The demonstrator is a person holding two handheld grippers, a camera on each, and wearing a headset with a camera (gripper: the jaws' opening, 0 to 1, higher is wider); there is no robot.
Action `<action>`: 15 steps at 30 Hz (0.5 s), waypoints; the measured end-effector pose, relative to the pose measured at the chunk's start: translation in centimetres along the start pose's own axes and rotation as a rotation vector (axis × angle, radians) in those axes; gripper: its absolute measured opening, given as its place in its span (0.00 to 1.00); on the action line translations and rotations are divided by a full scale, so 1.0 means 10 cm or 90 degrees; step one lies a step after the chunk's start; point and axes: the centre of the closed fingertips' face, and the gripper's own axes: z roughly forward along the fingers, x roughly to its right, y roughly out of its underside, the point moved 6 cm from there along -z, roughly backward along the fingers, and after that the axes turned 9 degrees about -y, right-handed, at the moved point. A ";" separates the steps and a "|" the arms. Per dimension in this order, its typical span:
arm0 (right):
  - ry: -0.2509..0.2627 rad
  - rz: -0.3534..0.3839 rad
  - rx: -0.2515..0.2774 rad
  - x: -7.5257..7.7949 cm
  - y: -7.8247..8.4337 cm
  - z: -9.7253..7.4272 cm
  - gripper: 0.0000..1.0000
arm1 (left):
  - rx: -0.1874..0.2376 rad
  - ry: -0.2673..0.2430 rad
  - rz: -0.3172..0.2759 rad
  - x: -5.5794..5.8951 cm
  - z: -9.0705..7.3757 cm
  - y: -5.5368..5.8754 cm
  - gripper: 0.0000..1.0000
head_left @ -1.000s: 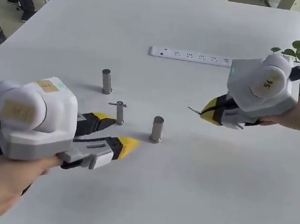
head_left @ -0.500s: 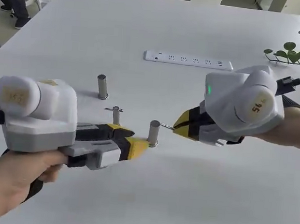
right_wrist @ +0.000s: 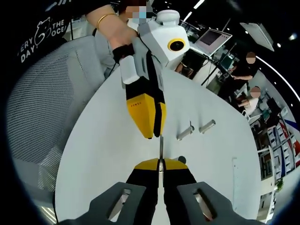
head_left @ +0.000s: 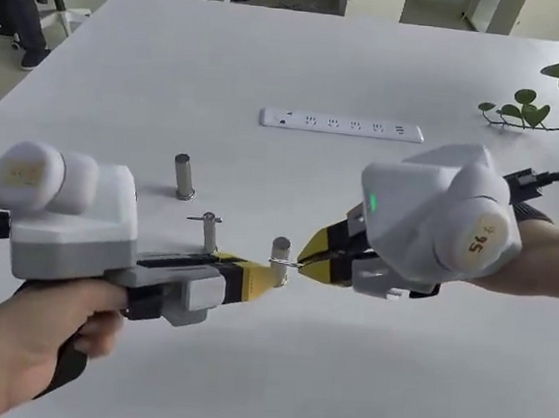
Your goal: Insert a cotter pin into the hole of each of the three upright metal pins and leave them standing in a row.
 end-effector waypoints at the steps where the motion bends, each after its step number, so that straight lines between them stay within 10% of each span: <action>1: 0.001 -0.003 0.002 -0.01 -0.01 0.00 0.00 | -0.002 0.000 -0.002 0.00 0.01 0.00 0.10; 15: -0.006 -0.022 -0.010 -0.05 -0.04 0.04 0.00 | -0.006 -0.009 -0.024 -0.01 0.08 -0.02 0.02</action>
